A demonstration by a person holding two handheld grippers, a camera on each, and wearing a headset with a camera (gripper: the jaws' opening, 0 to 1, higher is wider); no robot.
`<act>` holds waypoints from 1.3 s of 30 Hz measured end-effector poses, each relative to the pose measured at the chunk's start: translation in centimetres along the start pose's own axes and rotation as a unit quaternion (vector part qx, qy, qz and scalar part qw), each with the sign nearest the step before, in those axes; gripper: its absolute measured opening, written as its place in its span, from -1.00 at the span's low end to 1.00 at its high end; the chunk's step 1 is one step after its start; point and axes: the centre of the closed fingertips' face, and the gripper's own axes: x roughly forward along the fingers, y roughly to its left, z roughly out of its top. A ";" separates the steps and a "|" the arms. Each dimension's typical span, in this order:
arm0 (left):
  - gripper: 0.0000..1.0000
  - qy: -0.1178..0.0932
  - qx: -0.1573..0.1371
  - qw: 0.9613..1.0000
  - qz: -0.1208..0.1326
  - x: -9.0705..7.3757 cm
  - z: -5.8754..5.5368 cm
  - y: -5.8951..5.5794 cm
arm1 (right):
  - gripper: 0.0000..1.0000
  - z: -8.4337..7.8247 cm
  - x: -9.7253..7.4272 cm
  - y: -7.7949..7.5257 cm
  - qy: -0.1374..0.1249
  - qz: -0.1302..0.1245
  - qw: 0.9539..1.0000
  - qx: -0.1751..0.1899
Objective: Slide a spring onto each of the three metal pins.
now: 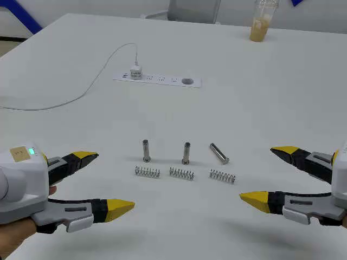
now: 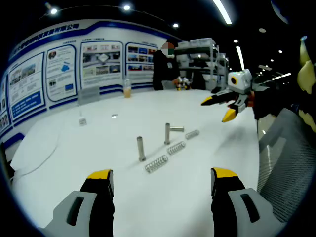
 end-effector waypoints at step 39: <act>0.64 -0.001 0.000 1.000 0.004 -0.1 0.0 0.0 | 0.34 -0.1 0.1 -0.7 0.013 -0.009 1.000 0.005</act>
